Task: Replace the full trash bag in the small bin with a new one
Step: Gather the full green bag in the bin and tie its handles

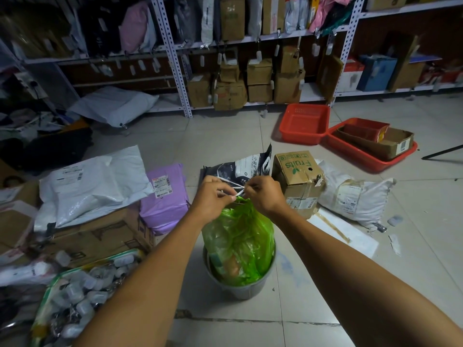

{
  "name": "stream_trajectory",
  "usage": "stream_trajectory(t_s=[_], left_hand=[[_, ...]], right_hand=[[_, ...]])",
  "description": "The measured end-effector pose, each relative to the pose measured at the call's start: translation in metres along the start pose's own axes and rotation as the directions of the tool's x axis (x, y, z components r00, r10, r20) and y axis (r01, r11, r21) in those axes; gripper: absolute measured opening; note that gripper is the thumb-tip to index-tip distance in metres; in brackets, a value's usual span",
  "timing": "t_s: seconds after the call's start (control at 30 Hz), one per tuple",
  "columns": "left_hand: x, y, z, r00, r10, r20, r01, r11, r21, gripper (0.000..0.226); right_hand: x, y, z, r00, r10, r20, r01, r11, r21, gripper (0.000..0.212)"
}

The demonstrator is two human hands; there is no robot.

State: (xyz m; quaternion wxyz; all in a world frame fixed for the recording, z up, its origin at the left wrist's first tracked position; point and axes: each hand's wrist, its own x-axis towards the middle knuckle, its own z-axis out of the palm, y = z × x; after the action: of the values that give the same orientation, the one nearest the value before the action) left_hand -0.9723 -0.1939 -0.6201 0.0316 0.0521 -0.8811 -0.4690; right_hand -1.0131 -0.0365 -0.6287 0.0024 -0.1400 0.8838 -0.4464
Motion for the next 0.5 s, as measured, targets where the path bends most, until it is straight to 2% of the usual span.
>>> stream_trajectory(t_s=[0.1,0.2,0.33,0.5], left_hand=[[0.0004,-0.0019,0.0010,0.998,0.035,-0.045,-0.033,0.999,0.040,0.011],[0.0010,-0.0047,0.0007,0.998,0.022,-0.061,-0.020,0.999,0.040,0.010],[0.0032,-0.0051,0.0005,0.998,0.014,-0.061,-0.011,0.999,0.052,0.007],[0.0065,-0.0093,-0.0022,0.997,-0.013,-0.079,0.024,0.989,0.144,0.022]], right_hand=[[0.0002,0.0013,0.0004,1.000,0.004,-0.024,-0.004,1.000,-0.008,0.014],[0.0000,0.0043,0.0013,1.000,-0.026,0.008,0.027,0.999,-0.028,0.011],[0.0015,0.0066,0.0023,0.988,-0.060,0.139,0.070,0.995,-0.073,0.016],[0.0062,0.0083,0.0021,0.959,0.026,0.281,-0.026,1.000,-0.004,0.021]])
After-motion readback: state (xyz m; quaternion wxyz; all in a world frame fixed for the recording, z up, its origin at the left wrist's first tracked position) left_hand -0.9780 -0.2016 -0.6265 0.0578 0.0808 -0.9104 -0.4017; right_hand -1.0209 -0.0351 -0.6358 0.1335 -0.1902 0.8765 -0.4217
